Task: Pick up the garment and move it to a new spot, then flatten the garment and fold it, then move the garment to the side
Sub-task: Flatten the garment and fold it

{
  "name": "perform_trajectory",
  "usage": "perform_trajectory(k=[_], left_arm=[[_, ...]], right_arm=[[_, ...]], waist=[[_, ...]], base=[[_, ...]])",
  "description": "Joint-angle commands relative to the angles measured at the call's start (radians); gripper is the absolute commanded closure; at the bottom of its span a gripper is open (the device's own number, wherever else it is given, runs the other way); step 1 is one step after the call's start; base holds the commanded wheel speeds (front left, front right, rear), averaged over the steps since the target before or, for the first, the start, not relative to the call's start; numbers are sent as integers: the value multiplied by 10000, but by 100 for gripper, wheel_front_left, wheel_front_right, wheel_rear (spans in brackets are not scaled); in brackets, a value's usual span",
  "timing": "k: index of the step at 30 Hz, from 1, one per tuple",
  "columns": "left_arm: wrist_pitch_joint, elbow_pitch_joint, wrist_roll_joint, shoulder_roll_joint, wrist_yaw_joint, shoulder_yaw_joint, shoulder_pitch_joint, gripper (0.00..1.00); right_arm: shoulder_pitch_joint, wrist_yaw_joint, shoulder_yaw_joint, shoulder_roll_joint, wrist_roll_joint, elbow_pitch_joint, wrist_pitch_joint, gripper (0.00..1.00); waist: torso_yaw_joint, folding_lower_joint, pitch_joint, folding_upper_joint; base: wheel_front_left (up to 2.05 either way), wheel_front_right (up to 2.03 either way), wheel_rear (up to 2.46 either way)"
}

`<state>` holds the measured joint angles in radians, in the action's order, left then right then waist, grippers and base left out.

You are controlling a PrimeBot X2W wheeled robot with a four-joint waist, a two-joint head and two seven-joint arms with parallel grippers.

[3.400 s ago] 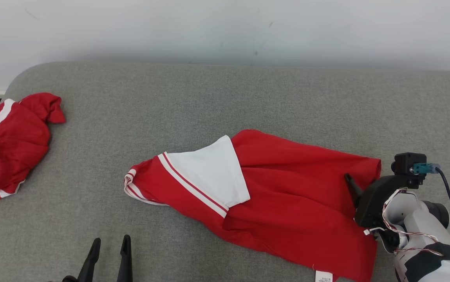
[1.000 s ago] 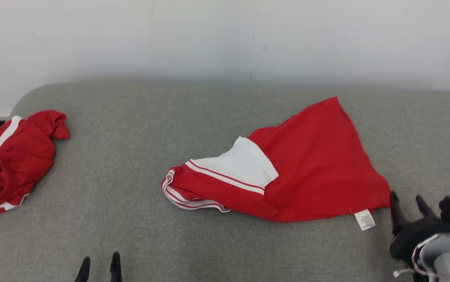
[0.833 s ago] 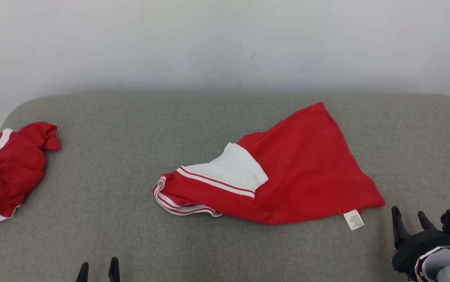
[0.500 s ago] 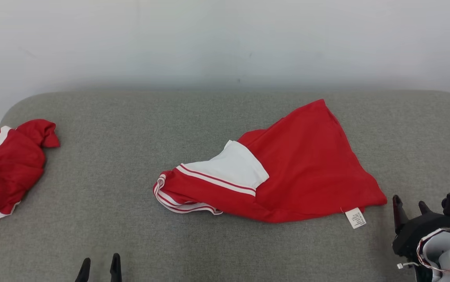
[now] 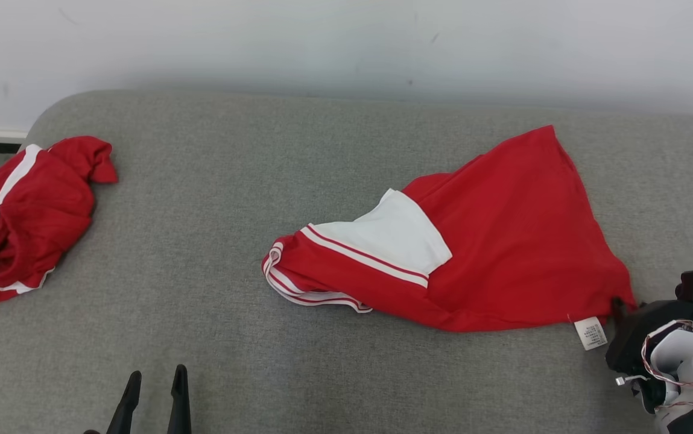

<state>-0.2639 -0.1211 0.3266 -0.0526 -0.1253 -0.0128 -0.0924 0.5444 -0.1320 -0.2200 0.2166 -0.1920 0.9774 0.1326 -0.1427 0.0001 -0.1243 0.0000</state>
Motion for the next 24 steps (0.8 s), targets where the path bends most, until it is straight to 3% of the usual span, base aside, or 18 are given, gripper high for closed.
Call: perform_trajectory(k=[1,11,17,24], left_arm=[[-8,-17,51,-22,-50,-8,84,0],[-8,69,29,12,-30,-114,-196,0],[-8,150,44,19,91,-47,-375,0],[-8,265,134,19,274,33,-563,0]], right_arm=[[5,26,-46,-111,86,89,64,100],[-230,26,-308,-466,135,-930,-659,100],[-1025,26,-63,-740,-270,-2923,-505,100],[-2692,26,-447,-1239,-468,-5592,591,100]], waist=[[-171,-1,-174,0],[79,-1,85,0],[432,-1,435,0],[706,-1,715,0]], base=[[0,0,0],[0,0,0],[0,0,0],[0,0,0]])
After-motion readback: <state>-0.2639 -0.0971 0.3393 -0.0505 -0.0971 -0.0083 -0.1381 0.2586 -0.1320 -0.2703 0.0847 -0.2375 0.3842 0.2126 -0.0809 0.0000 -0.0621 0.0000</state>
